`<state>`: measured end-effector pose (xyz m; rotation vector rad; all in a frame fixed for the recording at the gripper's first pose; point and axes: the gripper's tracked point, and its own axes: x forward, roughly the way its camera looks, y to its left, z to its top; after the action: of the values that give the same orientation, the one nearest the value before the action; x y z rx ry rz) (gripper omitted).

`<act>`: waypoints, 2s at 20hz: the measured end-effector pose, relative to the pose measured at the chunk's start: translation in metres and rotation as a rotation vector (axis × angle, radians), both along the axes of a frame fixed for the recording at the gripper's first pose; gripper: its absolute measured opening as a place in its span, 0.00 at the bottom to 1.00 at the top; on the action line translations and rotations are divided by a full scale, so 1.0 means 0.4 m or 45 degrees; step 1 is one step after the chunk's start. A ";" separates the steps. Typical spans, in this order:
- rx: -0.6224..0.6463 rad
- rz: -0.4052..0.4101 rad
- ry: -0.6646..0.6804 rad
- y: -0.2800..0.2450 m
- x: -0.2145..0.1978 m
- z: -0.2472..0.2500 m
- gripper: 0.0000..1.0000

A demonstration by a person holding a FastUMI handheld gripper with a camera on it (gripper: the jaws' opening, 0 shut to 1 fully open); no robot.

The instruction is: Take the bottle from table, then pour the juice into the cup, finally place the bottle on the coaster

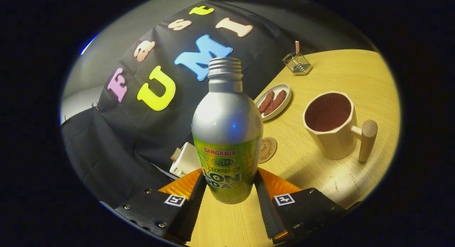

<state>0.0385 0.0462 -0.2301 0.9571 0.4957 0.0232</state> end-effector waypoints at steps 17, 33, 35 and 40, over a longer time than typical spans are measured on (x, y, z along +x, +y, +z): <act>0.602 -0.225 0.089 -0.005 0.016 -0.025 0.75; 1.015 -0.393 0.191 0.012 0.071 0.012 0.75; 1.050 -0.403 0.209 0.016 0.074 0.010 0.75; 1.104 -0.412 0.228 0.020 0.083 0.022 0.75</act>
<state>0.0719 0.0543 -0.2212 1.8941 0.4930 -0.1525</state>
